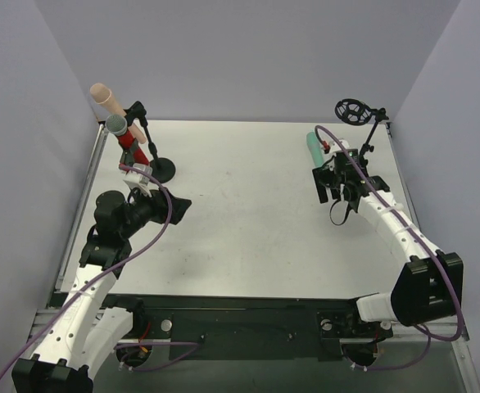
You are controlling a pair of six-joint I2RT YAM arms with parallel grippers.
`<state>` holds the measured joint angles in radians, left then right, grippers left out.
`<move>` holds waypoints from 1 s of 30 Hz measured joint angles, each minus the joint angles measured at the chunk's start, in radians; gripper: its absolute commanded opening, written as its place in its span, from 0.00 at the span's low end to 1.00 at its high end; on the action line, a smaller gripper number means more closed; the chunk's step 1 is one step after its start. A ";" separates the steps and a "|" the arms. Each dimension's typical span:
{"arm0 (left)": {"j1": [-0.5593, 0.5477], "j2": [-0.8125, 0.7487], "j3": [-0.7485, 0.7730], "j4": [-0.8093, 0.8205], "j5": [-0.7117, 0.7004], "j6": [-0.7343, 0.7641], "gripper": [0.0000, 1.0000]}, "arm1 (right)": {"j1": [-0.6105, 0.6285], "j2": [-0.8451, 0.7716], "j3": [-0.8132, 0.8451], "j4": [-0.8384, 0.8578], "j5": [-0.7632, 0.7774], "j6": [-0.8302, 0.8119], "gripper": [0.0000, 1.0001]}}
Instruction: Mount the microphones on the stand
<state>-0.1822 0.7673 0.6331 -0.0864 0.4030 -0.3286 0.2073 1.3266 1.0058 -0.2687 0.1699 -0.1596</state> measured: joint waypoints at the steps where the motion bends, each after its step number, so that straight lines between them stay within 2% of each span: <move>1: 0.001 0.000 0.000 0.000 0.002 0.000 0.87 | 0.003 0.024 0.014 0.003 0.008 0.000 0.85; 4: 0.001 0.000 0.000 0.000 0.007 0.000 0.88 | 0.004 0.092 0.060 0.017 0.027 0.003 0.81; 8: 0.003 -0.003 0.000 0.000 0.016 0.000 0.87 | 0.004 0.199 0.125 0.037 0.055 0.003 0.69; 10: 0.007 -0.006 0.000 0.001 0.019 0.000 0.87 | 0.004 0.264 0.167 0.040 0.062 0.002 0.67; 16: 0.008 -0.015 0.000 0.002 0.024 -0.001 0.87 | 0.004 0.431 0.281 0.039 0.064 -0.003 0.66; 21: 0.013 -0.015 0.000 0.003 0.027 -0.001 0.87 | 0.003 0.596 0.464 0.024 0.055 -0.015 0.66; 30: 0.036 0.006 0.000 0.015 0.040 -0.005 0.87 | -0.004 0.793 0.661 -0.027 0.024 -0.019 0.54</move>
<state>-0.1463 0.7731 0.6327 -0.0711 0.4435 -0.3336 0.2035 2.1201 1.6669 -0.2962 0.1936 -0.1787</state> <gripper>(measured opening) 0.874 0.565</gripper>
